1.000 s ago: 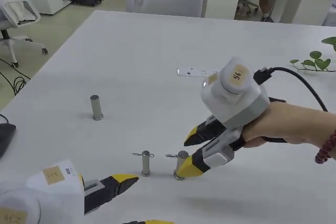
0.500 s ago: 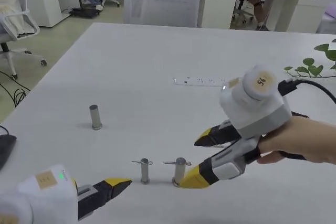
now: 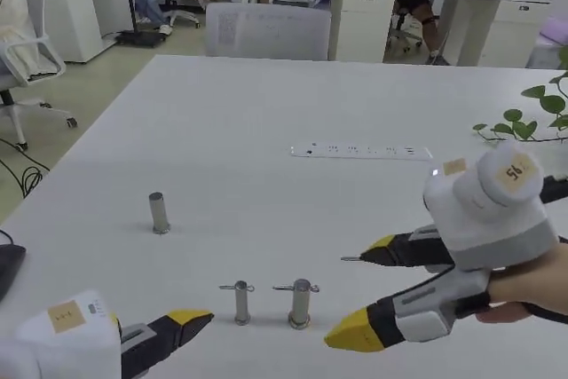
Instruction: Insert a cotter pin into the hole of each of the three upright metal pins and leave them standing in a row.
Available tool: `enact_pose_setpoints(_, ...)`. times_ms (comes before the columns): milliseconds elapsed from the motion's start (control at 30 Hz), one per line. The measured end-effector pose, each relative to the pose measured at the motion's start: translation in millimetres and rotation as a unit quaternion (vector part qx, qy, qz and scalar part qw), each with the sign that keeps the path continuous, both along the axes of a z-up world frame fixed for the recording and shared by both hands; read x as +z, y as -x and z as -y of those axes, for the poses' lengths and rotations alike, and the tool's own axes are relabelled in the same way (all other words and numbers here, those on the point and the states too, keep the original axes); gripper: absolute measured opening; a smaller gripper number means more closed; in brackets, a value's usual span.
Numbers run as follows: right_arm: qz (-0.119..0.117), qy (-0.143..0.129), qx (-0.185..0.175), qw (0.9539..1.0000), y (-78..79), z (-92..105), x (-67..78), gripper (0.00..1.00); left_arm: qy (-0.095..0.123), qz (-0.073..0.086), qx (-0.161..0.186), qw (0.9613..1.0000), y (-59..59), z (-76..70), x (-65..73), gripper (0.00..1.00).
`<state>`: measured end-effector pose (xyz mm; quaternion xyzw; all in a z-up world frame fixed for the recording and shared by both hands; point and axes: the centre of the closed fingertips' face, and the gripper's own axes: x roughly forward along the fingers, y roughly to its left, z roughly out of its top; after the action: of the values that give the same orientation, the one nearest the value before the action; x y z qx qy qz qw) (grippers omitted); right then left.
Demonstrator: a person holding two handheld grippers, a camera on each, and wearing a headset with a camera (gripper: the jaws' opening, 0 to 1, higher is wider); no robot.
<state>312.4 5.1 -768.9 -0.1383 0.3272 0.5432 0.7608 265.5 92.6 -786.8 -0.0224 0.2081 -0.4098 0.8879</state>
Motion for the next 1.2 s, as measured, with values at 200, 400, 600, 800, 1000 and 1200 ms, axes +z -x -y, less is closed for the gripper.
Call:
enact_pose_setpoints(200,0.004,-0.017,-0.019,0.9997,7.6,10.9,2.0,0.84,-0.002,-0.003,0.004,1.0000,2.4,-1.5,1.2,0.78)
enact_pose_setpoints(400,0.011,-0.036,-0.041,0.9985,17.0,19.7,1.6,0.89,-0.010,-0.006,0.007,0.9999,3.7,-4.3,1.5,0.78)
enact_pose_setpoints(600,0.009,-0.045,-0.065,0.9968,23.9,30.7,-1.8,0.96,-0.009,-0.009,0.020,0.9997,2.1,-10.9,3.2,0.79)
enact_pose_setpoints(800,0.010,-0.057,-0.080,0.9951,29.8,37.8,-0.5,0.98,-0.010,-0.007,0.024,0.9996,2.2,-14.7,6.5,0.80)
enact_pose_setpoints(1000,0.013,-0.065,-0.089,0.9939,34.3,43.3,-0.3,1.00,-0.012,-0.005,0.031,0.9994,2.0,-17.6,8.9,0.81)
enact_pose_setpoints(1200,0.015,-0.063,-0.093,0.9935,38.6,47.4,-2.4,1.00,-0.018,-0.007,0.038,0.9991,0.4,-23.9,9.9,0.81)
